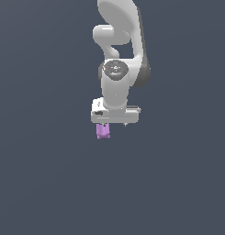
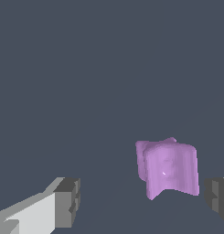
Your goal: Pick up the object and move it to a goal position.
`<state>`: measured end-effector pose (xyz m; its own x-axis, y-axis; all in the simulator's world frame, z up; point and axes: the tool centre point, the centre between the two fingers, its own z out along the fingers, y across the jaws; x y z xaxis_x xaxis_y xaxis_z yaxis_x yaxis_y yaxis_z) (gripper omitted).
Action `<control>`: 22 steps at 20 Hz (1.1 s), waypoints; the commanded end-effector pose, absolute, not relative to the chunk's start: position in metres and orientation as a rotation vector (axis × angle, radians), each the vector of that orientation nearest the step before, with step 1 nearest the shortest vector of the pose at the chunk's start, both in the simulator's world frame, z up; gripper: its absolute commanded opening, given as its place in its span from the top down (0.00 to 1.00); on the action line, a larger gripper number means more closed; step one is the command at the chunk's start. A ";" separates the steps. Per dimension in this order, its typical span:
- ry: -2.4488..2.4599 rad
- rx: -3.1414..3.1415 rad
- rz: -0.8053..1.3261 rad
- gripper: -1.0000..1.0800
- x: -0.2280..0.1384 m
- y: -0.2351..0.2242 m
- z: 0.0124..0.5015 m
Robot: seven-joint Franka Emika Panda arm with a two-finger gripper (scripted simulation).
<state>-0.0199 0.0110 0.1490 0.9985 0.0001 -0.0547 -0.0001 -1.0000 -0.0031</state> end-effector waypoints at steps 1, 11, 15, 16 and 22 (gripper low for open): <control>0.000 -3.137 0.086 0.04 -0.020 0.011 0.149; 0.109 -3.135 0.087 0.04 -0.021 -0.021 0.155; 0.105 -3.136 0.086 0.04 -0.021 -0.021 0.155; 0.101 -3.136 0.085 0.04 -0.021 -0.021 0.154; 0.053 -3.138 0.069 0.04 -0.027 -0.027 0.141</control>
